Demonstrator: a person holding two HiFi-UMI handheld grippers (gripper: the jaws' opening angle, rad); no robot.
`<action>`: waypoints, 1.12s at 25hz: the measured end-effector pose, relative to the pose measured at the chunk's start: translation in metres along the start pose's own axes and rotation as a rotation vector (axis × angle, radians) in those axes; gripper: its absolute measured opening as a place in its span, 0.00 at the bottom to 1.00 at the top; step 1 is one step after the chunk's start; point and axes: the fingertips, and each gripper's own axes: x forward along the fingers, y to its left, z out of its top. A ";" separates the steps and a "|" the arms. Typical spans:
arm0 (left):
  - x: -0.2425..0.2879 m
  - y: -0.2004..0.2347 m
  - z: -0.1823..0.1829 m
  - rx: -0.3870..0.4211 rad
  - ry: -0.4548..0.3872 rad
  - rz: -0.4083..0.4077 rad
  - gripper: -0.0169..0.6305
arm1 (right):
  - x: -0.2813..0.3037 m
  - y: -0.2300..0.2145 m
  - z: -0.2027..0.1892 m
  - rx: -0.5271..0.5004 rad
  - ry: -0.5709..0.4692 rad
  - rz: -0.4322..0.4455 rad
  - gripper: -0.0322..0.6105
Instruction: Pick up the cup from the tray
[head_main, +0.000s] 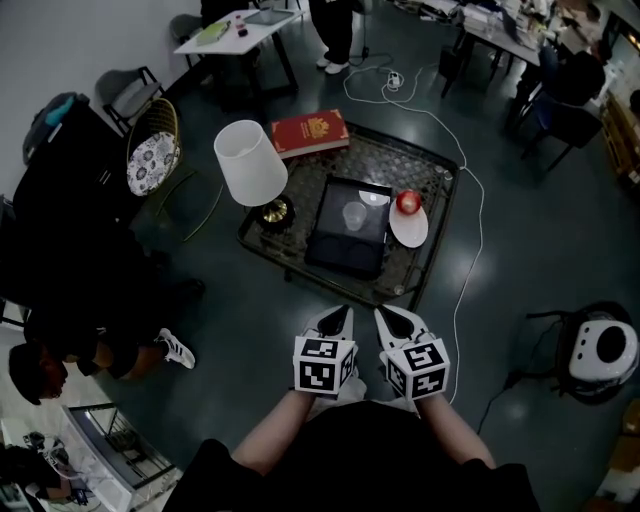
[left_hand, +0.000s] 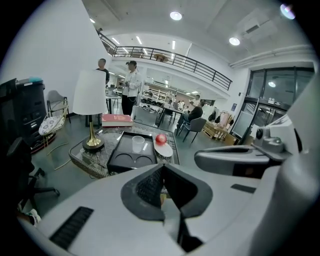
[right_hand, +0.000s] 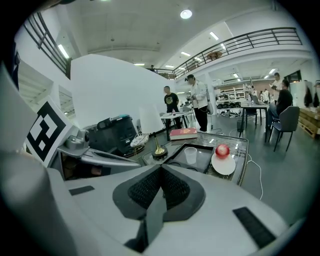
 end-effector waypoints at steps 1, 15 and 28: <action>0.002 0.002 0.001 0.001 0.004 -0.002 0.04 | 0.003 -0.001 0.001 0.002 0.001 -0.002 0.06; 0.016 0.022 0.011 -0.019 0.016 -0.016 0.04 | 0.021 -0.015 0.014 0.031 0.002 -0.057 0.07; 0.036 0.037 0.006 -0.058 0.024 0.032 0.04 | 0.026 -0.037 0.008 0.065 0.019 -0.067 0.07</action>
